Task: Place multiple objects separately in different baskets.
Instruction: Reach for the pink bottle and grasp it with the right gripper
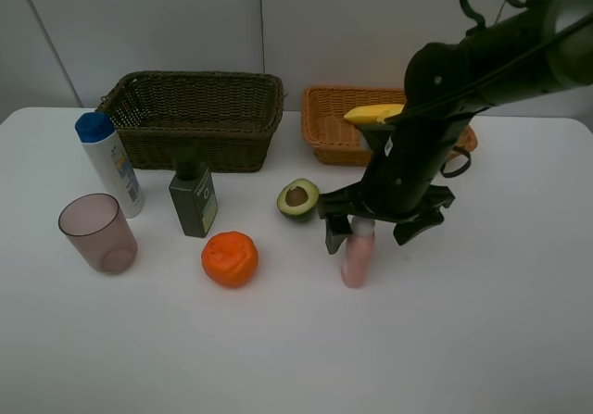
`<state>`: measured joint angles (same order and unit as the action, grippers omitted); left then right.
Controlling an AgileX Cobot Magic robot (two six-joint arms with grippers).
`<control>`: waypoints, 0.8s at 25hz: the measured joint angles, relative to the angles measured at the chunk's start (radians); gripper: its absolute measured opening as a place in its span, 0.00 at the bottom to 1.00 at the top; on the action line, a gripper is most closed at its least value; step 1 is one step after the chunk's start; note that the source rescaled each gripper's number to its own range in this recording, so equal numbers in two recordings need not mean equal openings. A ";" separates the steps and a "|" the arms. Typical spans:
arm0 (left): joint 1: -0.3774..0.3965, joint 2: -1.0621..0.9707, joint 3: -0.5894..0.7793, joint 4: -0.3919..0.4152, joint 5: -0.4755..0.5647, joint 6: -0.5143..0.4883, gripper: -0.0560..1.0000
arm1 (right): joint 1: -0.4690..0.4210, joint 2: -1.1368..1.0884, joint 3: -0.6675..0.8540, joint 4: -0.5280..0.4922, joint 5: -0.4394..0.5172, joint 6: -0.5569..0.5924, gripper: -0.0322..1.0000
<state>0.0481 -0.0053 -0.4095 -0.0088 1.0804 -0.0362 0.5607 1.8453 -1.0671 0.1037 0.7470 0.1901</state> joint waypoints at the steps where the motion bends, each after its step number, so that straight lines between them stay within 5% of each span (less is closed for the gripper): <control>1: 0.000 0.000 0.000 0.000 0.000 0.000 1.00 | 0.000 0.001 0.002 0.000 -0.001 0.000 0.94; 12: 0.000 0.000 0.000 0.000 0.000 0.000 1.00 | 0.000 0.027 0.003 0.003 -0.011 0.000 0.76; 16: 0.000 0.000 0.000 0.000 0.000 0.000 1.00 | 0.000 0.027 0.003 0.005 -0.011 0.000 0.46; 20: 0.000 0.000 0.000 0.000 0.000 0.000 1.00 | 0.000 0.027 0.003 0.008 -0.008 0.000 0.05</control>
<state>0.0481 -0.0053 -0.4095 -0.0088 1.0804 -0.0362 0.5607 1.8719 -1.0640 0.1116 0.7391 0.1901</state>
